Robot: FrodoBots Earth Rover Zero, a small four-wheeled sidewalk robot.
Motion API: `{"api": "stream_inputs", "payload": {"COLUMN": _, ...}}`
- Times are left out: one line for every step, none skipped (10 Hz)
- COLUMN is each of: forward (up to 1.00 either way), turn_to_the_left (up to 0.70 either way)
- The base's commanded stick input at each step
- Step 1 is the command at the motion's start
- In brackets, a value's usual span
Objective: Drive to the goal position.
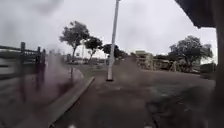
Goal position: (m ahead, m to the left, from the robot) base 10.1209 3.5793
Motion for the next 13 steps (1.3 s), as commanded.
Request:
{"api": "stream_inputs", "payload": {"forward": 1.0, "turn_to_the_left": -0.4}}
{"api": "stream_inputs", "payload": {"forward": 1.0, "turn_to_the_left": -0.4}}
{"api": "stream_inputs", "payload": {"forward": 1.0, "turn_to_the_left": -0.39}}
{"api": "stream_inputs", "payload": {"forward": 1.0, "turn_to_the_left": -0.33}}
{"api": "stream_inputs", "payload": {"forward": 1.0, "turn_to_the_left": -0.26}}
{"api": "stream_inputs", "payload": {"forward": 1.0, "turn_to_the_left": -0.15}}
{"api": "stream_inputs", "payload": {"forward": 1.0, "turn_to_the_left": 0.0}}
{"api": "stream_inputs", "payload": {"forward": 1.0, "turn_to_the_left": 0.0}}
{"api": "stream_inputs", "payload": {"forward": 1.0, "turn_to_the_left": 0.0}}
{"api": "stream_inputs", "payload": {"forward": 1.0, "turn_to_the_left": 0.0}}
{"api": "stream_inputs", "payload": {"forward": 1.0, "turn_to_the_left": -0.11}}
{"api": "stream_inputs", "payload": {"forward": 1.0, "turn_to_the_left": -0.38}}
{"api": "stream_inputs", "payload": {"forward": 1.0, "turn_to_the_left": -0.21}}
